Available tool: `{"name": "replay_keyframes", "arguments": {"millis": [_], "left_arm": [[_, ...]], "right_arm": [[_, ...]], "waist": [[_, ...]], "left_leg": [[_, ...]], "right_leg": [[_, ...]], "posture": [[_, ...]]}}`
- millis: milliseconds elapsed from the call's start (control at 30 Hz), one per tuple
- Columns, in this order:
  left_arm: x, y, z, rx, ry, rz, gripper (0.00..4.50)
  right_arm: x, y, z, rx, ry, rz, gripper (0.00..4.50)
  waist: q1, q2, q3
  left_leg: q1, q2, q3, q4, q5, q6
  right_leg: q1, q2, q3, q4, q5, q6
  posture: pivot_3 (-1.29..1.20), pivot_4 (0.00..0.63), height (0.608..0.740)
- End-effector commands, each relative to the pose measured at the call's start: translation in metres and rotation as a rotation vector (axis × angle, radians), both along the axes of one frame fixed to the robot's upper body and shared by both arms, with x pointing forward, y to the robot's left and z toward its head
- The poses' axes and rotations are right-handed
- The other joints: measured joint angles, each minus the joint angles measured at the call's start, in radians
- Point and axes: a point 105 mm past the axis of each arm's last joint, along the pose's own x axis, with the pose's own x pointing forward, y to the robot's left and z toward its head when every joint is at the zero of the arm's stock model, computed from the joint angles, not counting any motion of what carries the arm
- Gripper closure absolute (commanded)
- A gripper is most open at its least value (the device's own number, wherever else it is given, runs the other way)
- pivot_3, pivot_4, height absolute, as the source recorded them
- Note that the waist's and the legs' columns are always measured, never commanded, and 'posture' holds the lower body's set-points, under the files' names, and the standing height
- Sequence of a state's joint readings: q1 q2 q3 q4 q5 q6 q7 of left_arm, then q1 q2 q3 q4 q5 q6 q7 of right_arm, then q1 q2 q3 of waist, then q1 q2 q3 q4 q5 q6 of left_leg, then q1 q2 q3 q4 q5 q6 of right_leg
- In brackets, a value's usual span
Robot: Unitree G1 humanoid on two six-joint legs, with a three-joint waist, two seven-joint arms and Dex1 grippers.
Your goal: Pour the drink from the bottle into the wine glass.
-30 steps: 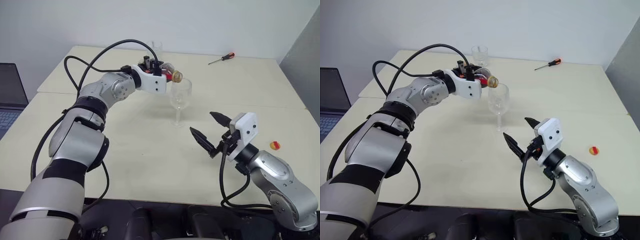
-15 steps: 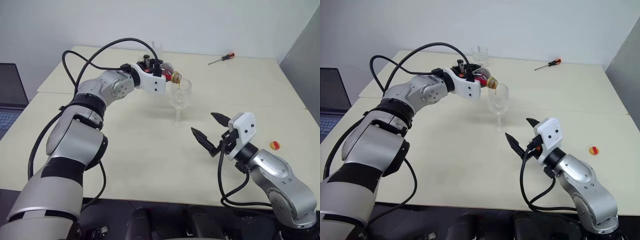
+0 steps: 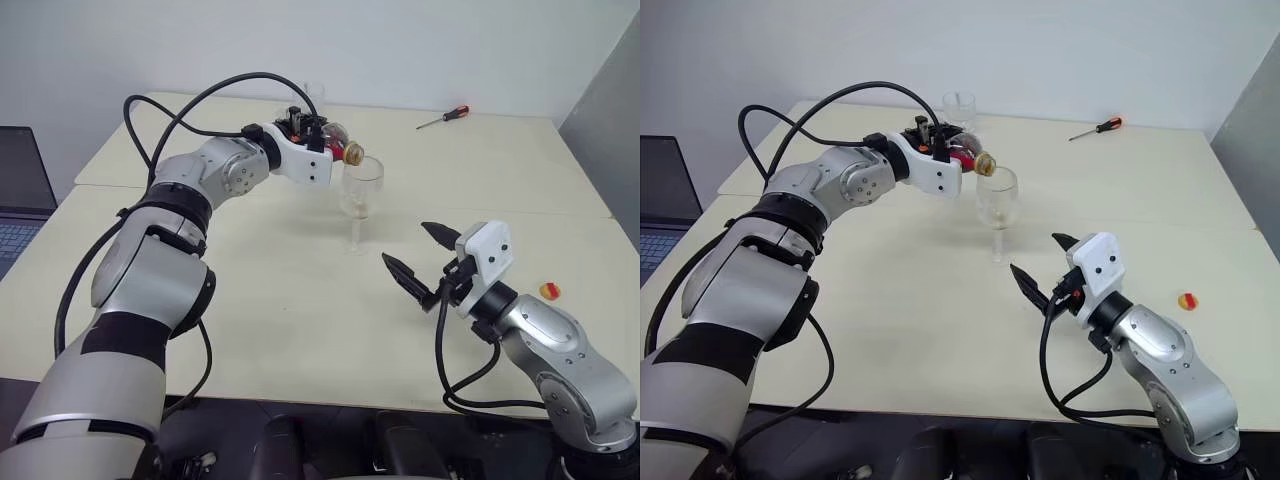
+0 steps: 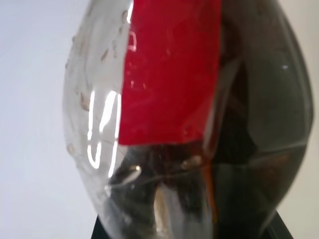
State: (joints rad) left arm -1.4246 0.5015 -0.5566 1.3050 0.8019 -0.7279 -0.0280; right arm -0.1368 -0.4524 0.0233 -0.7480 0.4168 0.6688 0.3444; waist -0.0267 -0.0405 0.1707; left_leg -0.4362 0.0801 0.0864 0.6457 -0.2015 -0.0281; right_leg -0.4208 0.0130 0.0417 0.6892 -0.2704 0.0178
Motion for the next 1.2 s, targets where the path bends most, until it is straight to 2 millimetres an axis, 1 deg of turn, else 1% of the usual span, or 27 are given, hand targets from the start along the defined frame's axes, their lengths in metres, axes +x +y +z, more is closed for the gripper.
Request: {"name": "replay_keyframes", "arguments": {"millis": [33,800,1200], "left_arm": [[-0.003,-0.005,0.03,-0.024,-0.088,-0.022,3.53],[-0.002,-0.004,0.041,0.003,-0.134,-0.009,3.53],[-0.001,0.0,0.047,0.011,-0.15,0.01,3.55]], "right_arm": [[-0.003,0.001,0.011,-0.003,-0.049,0.01,0.0],[-0.002,0.001,0.01,-0.008,-0.047,0.009,0.0],[0.0,0.001,0.013,-0.005,-0.054,0.009,0.0]], "waist": [[0.0,0.0,0.0],[0.0,0.0,0.0],[0.0,0.0,0.0]], "left_leg": [[0.0,0.0,0.0,0.0,0.0,0.0],[0.0,0.0,0.0,0.0,0.0,0.0],[0.0,0.0,0.0,0.0,0.0,0.0]], "right_leg": [[0.0,0.0,0.0,0.0,0.0,0.0],[0.0,0.0,0.0,0.001,0.0,0.0],[0.0,0.0,0.0,0.001,0.0,0.0]], "posture": [[0.0,0.15,0.74],[0.0,0.15,0.74],[0.0,0.15,0.74]]}}
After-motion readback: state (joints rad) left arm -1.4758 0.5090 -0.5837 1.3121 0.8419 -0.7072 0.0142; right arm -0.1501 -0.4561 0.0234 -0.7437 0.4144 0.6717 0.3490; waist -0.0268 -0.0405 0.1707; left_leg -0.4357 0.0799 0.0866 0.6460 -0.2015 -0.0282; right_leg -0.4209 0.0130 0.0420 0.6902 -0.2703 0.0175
